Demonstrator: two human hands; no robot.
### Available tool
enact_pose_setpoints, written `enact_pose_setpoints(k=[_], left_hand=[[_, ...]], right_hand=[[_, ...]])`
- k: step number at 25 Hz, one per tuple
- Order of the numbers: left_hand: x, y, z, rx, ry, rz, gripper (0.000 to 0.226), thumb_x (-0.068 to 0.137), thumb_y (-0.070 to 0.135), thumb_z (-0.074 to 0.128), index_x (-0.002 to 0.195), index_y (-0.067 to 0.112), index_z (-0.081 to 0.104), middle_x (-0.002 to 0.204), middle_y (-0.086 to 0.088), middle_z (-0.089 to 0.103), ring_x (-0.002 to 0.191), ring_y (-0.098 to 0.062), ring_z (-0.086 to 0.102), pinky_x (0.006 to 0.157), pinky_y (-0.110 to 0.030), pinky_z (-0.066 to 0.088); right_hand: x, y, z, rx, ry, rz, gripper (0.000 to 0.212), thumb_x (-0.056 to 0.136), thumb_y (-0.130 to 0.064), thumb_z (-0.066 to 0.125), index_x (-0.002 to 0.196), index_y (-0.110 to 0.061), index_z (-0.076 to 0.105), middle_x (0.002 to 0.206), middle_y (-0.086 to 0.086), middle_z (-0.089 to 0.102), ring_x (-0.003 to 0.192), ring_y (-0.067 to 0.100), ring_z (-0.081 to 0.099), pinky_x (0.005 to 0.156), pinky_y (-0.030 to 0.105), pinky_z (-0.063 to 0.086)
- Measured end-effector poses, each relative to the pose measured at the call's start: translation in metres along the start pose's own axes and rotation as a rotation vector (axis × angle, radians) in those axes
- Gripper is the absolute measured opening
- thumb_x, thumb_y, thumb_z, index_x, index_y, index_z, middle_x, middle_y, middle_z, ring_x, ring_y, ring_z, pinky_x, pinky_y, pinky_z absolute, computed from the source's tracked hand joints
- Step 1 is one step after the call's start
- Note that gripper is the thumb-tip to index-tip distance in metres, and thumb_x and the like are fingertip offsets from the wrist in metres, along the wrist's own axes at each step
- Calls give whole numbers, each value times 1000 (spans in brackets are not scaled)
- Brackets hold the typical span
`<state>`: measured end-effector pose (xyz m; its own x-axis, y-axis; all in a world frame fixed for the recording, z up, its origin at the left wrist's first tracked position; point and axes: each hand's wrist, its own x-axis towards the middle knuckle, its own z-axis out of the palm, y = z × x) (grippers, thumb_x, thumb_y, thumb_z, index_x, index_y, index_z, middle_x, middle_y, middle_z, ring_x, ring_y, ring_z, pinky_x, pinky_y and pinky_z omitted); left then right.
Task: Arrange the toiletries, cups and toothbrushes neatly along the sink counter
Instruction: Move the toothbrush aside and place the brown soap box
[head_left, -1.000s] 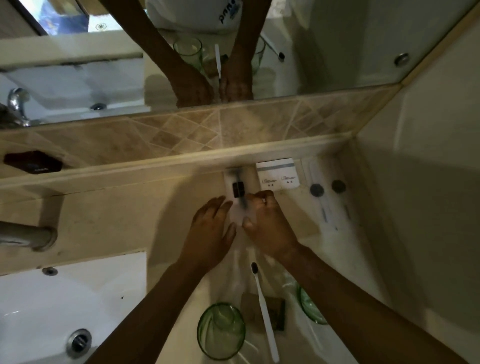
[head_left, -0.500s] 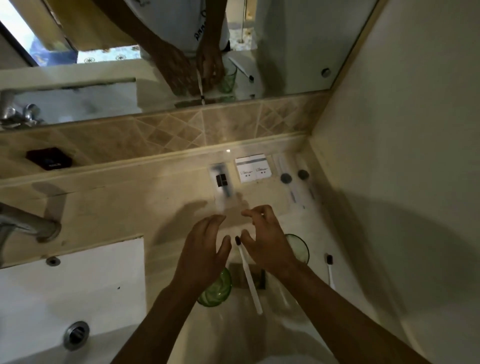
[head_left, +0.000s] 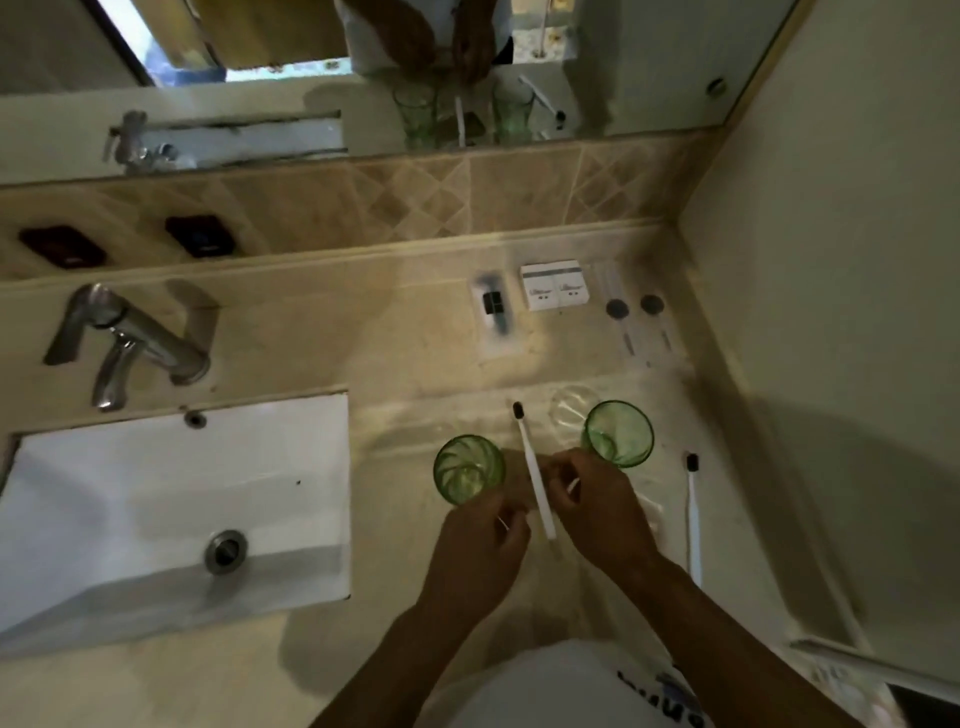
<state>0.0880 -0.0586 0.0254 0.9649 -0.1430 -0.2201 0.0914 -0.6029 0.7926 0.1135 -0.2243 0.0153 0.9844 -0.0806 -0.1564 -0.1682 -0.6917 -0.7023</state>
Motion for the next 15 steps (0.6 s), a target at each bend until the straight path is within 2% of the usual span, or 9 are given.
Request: enact_pose_setpoints(k=[2, 5, 7, 9, 12, 15], left_hand=[[-11, -12, 12, -52, -56, -112, 12, 91, 23, 61, 95, 22, 73, 84, 7, 73, 74, -6, 67, 75, -36, 57], [-16, -25, 22, -76, -133, -191, 15, 92, 25, 61, 103, 24, 71, 89, 9, 73, 79, -5, 68, 79, -33, 56], [-16, -30, 27, -58, -189, -220, 19, 93, 27, 61, 110, 26, 68, 93, 12, 70, 83, -5, 68, 81, -30, 56], [-14, -35, 32, -84, -232, -271, 23, 92, 28, 60, 114, 28, 66, 94, 12, 68, 85, -8, 69, 83, -33, 57], [-11, -40, 38, -139, -270, -356, 23, 90, 28, 59, 112, 31, 66, 96, 9, 69, 87, -15, 71, 85, -42, 59], [-9, -41, 40, -170, -281, -415, 20, 88, 30, 58, 106, 33, 66, 94, 1, 73, 83, -19, 72, 83, -43, 60]], right_hand=[[-11, 11, 8, -42, -49, 49, 9, 89, -22, 63, 94, -29, 66, 86, -12, 67, 73, 4, 61, 65, 23, 47], [-20, 24, 17, -121, -99, 89, 9, 86, -22, 63, 93, -27, 65, 88, -10, 66, 76, 7, 60, 67, 22, 45], [-20, 28, 20, -152, -112, 102, 11, 85, -23, 62, 95, -27, 64, 91, -9, 64, 82, 10, 60, 72, 26, 48], [-16, 26, 23, -182, -110, 141, 17, 83, -28, 63, 100, -26, 62, 95, -6, 63, 86, 14, 61, 75, 33, 51], [-6, 20, 27, -220, -90, 205, 21, 82, -32, 69, 99, -22, 59, 94, -3, 66, 85, 18, 64, 69, 33, 50], [-4, 19, 32, -283, -79, 183, 24, 83, -32, 71, 99, -19, 58, 94, 1, 69, 86, 22, 66, 66, 31, 48]])
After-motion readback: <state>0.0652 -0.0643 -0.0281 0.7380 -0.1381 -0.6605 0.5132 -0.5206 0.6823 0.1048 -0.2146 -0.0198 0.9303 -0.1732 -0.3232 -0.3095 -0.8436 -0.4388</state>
